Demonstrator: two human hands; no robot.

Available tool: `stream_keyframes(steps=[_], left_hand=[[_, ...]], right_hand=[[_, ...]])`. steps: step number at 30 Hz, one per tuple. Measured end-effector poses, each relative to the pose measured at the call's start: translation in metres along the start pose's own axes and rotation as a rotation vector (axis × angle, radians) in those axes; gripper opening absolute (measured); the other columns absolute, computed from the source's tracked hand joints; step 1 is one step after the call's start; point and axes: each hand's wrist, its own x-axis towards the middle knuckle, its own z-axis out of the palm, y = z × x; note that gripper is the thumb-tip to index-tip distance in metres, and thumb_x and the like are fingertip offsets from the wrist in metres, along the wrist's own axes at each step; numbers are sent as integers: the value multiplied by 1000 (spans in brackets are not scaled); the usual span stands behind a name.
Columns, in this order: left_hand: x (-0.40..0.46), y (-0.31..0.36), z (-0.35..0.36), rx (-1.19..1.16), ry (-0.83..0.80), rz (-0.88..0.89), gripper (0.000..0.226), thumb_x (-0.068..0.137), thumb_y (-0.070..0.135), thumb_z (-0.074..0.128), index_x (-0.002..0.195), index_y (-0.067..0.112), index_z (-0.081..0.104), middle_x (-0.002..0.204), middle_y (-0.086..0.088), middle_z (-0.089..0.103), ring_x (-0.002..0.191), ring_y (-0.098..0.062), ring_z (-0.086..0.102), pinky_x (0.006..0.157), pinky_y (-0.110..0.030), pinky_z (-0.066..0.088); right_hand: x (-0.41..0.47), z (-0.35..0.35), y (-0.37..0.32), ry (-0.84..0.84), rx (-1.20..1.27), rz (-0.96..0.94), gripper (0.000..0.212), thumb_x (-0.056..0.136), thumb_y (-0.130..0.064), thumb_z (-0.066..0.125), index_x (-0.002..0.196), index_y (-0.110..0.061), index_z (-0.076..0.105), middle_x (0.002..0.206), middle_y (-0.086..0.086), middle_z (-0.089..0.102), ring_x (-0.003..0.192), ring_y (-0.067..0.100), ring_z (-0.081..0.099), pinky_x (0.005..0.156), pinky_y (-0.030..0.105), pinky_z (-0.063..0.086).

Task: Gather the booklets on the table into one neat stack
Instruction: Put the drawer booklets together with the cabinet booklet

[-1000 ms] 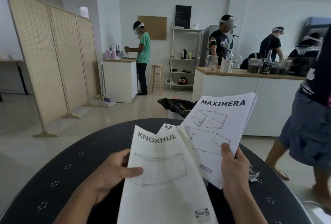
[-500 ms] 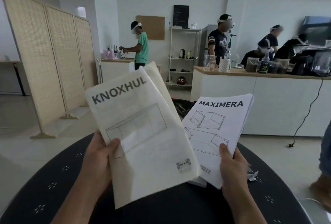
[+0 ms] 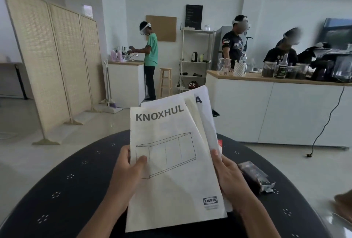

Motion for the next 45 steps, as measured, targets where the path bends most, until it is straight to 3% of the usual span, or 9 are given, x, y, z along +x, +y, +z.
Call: stream_keyframes(steps=[5,10,13,17,20,26,30,36,45], left_hand=[[-4,4,2,-14,0,108,35,93,12,65,97,46,54,102,7,74,97,-17,72,77,-37,57],[-11,15,2,-105,53,365,51,94,19,69,117,55,43,112,14,74,101,-11,74,79,-32,60],[-15,22,3,-101,90,497,45,92,42,63,125,60,40,122,13,69,106,-8,71,81,-23,60],[-14,12,7,-55,-83,406,45,95,54,54,134,32,48,126,15,67,118,-9,63,95,-30,56],[-11,4,9,-19,-148,309,23,92,53,46,105,39,59,99,28,72,90,-3,68,70,-20,53],[-9,8,8,36,-77,426,16,101,47,49,115,47,56,107,21,70,96,10,65,75,-21,55],[-12,7,9,76,-94,396,22,101,46,47,118,38,56,111,30,68,102,12,64,78,-3,48],[-9,1,14,176,-36,384,9,104,30,46,98,32,53,89,3,63,77,-10,61,65,-24,47],[-10,-2,13,231,-55,346,23,105,27,46,127,30,50,118,22,65,110,-3,61,95,-23,52]], right_hand=[[-5,1,-7,-67,37,-67,51,85,-64,68,98,-16,81,93,7,84,83,20,81,60,23,60],[-6,4,-4,-106,108,-91,36,70,-9,86,104,-1,75,94,17,82,80,31,80,61,33,63],[-5,6,-8,-10,154,-185,20,71,-16,76,91,-9,76,83,10,83,71,22,79,57,29,62],[-5,6,-8,94,196,-261,12,73,-26,72,78,-16,78,71,4,79,62,13,74,54,25,59],[-7,7,-7,105,214,-253,11,74,-31,73,79,-26,81,73,4,79,66,15,74,58,27,61],[-7,13,-13,193,172,-304,23,80,-48,64,80,-32,80,74,1,80,67,10,75,56,24,60],[-7,16,-9,205,150,-267,31,81,-53,61,79,-30,81,79,4,82,72,15,78,59,28,63],[-7,14,-10,202,128,-275,31,83,-56,59,82,-34,80,80,-1,81,73,12,78,58,24,61],[-3,13,-3,215,86,-321,22,79,-49,67,76,-31,79,67,-7,77,62,4,72,55,20,58]])
